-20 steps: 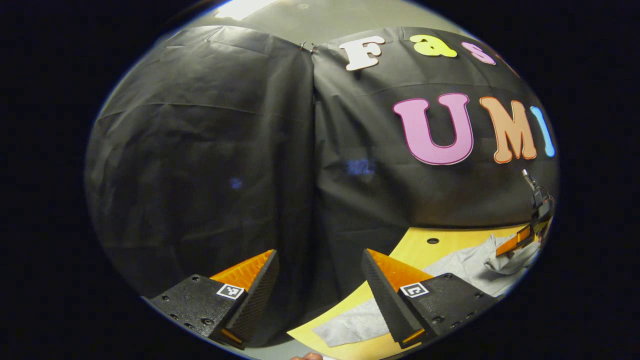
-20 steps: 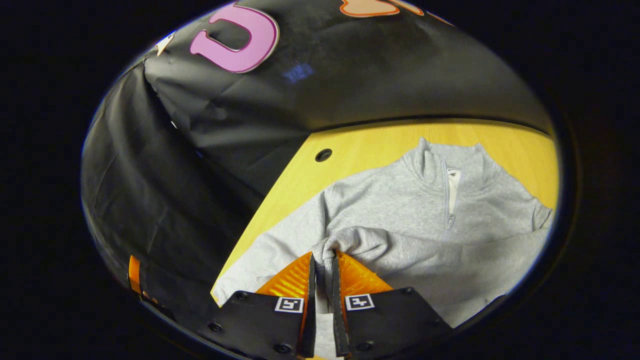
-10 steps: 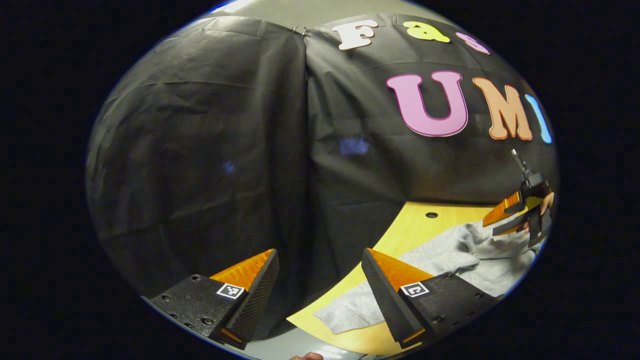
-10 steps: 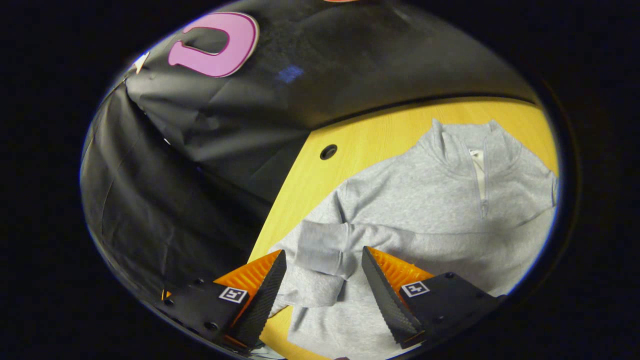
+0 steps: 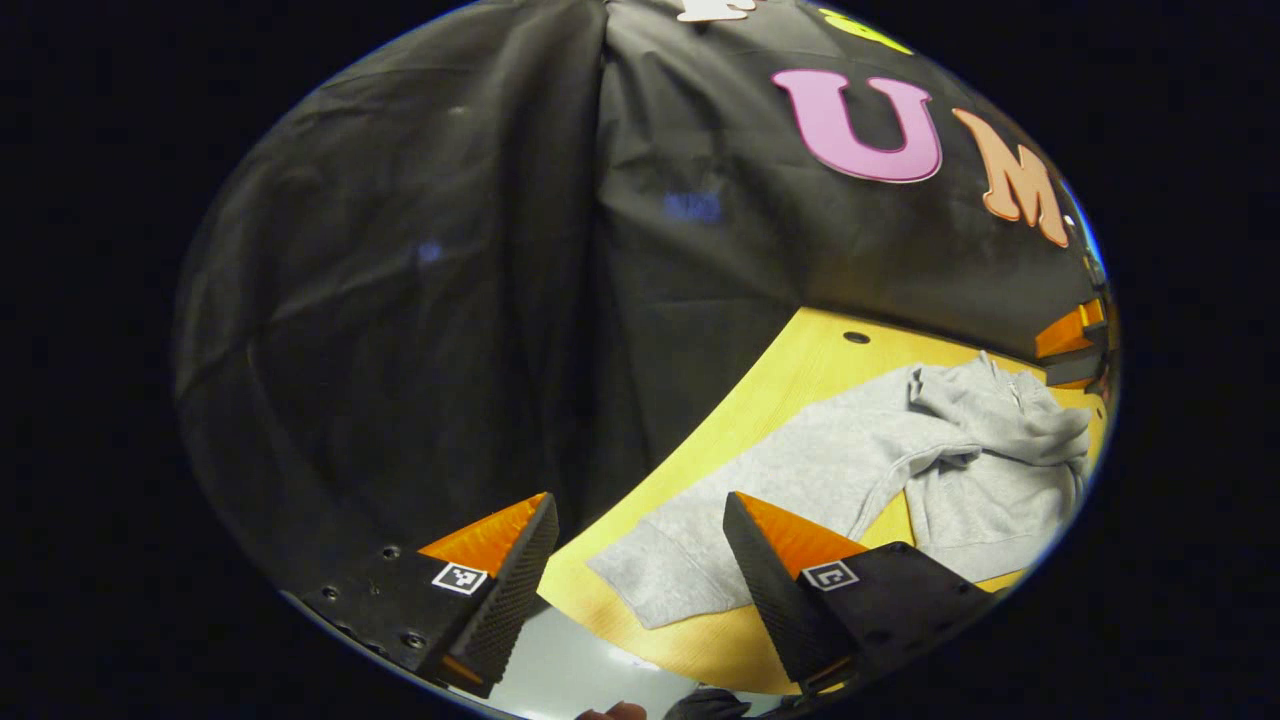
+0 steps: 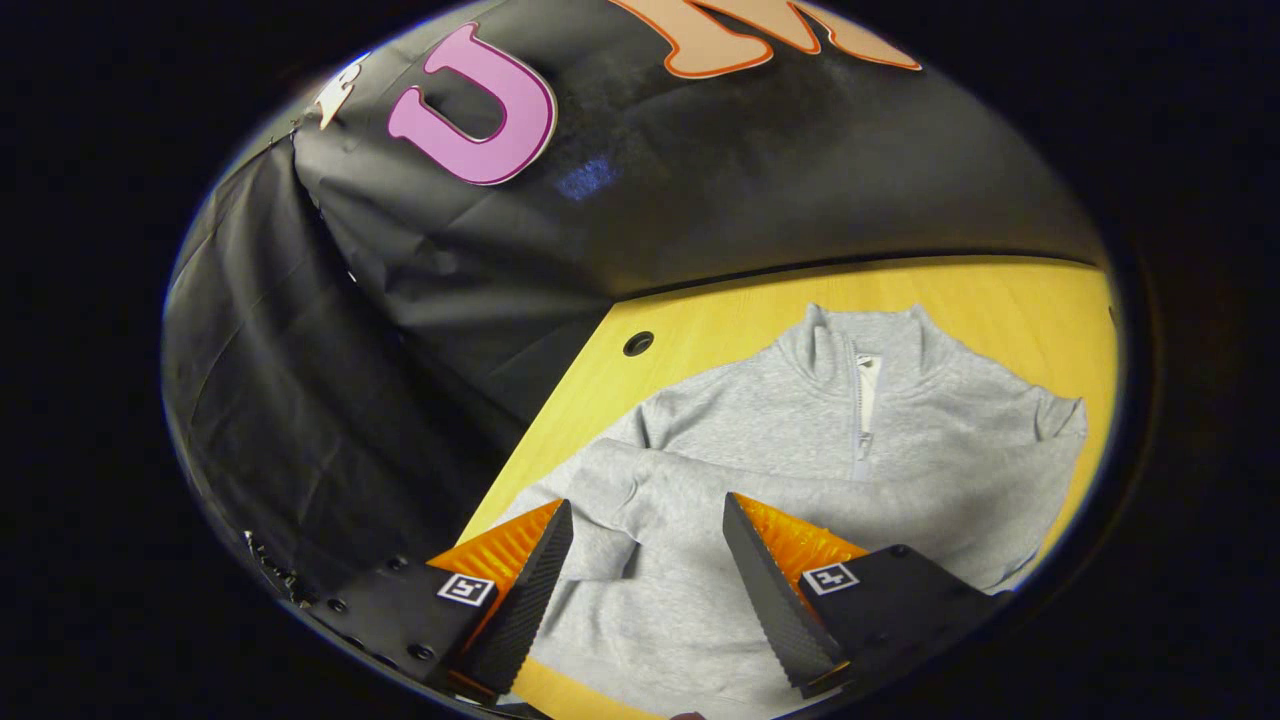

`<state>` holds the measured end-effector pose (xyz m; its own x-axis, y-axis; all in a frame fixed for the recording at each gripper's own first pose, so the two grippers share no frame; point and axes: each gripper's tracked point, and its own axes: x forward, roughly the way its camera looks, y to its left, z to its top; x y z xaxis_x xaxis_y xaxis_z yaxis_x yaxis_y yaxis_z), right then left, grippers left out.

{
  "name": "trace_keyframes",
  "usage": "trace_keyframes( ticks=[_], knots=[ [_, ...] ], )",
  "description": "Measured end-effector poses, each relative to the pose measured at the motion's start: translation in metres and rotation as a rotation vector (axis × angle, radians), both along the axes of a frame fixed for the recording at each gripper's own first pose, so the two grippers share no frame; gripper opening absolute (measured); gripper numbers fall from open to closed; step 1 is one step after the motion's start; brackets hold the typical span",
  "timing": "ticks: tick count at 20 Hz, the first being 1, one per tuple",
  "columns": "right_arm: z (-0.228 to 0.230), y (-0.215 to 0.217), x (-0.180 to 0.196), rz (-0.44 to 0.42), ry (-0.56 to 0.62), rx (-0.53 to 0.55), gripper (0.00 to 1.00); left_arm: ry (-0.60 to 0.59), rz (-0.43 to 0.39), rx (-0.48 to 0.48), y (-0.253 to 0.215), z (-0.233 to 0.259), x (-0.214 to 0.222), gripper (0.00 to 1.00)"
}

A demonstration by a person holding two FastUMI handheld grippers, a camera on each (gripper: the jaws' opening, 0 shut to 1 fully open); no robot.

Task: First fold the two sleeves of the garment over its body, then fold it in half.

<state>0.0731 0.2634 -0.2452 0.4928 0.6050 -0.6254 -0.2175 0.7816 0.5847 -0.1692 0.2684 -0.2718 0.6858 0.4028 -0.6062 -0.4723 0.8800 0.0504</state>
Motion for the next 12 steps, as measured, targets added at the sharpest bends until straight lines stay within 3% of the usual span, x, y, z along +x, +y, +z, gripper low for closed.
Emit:
trace_keyframes(
  ticks=[6,12],
  knots=[
    [0.0,-0.04,-0.005,-0.061,-0.005,-0.029,0.96,0.106,0.023,-0.126,-0.014,-0.052,-0.013,0.98],
    [0.005,-0.068,-0.01,-0.078,-0.039,-0.068,0.96,0.142,0.036,-0.156,-0.017,-0.068,-0.014,0.98]
  ],
)
